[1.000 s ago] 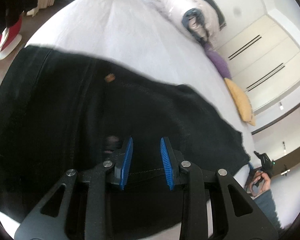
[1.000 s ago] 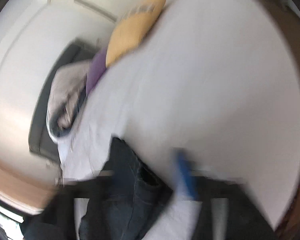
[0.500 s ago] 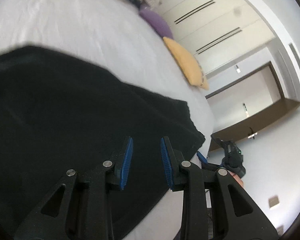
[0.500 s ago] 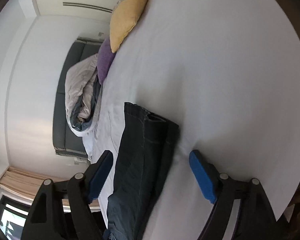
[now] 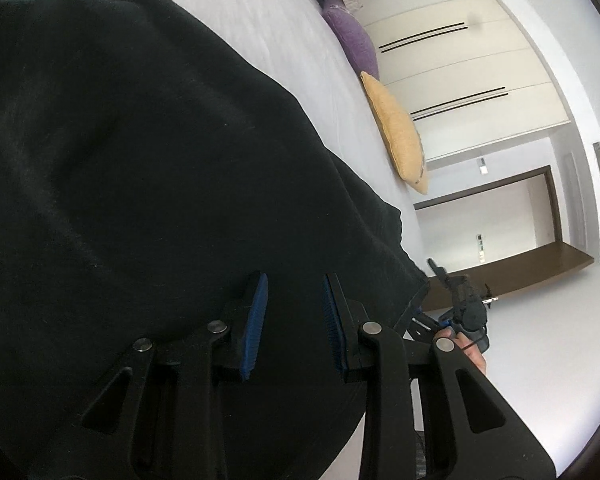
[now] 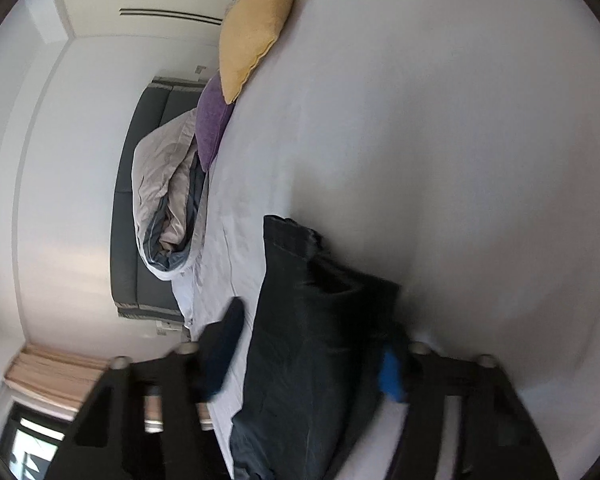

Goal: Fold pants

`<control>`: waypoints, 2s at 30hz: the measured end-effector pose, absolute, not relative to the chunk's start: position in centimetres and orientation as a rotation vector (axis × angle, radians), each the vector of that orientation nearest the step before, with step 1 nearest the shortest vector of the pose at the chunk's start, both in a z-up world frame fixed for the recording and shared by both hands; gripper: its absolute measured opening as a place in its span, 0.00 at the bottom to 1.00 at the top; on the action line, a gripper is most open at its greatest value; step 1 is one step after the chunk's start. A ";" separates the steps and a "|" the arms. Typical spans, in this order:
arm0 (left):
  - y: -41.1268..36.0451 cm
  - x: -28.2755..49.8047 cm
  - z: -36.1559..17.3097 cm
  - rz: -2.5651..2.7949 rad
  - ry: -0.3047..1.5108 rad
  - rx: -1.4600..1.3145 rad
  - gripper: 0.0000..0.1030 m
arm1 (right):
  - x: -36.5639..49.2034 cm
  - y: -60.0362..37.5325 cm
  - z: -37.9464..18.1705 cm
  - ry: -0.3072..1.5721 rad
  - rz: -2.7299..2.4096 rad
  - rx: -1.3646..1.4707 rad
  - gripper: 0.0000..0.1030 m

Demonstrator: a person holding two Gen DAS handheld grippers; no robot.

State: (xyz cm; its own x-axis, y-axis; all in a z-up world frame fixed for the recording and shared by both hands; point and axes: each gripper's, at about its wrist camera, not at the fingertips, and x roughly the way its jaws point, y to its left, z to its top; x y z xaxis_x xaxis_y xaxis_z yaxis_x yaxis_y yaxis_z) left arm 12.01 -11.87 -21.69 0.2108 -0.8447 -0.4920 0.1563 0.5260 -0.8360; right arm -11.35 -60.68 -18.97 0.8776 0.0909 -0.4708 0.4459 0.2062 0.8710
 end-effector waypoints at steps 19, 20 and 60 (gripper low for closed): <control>-11.4 12.5 -23.4 -0.766 1.155 -0.752 0.19 | -10.6 -56.8 -14.9 0.535 -0.286 1.009 0.10; -11.4 12.5 -23.5 -0.763 1.155 -0.756 0.17 | -9.8 -54.7 -13.5 0.552 -0.245 0.924 0.10; -9.7 16.8 -21.0 -0.760 1.314 -0.811 0.10 | -9.1 -22.0 -13.5 0.766 0.026 -0.364 0.11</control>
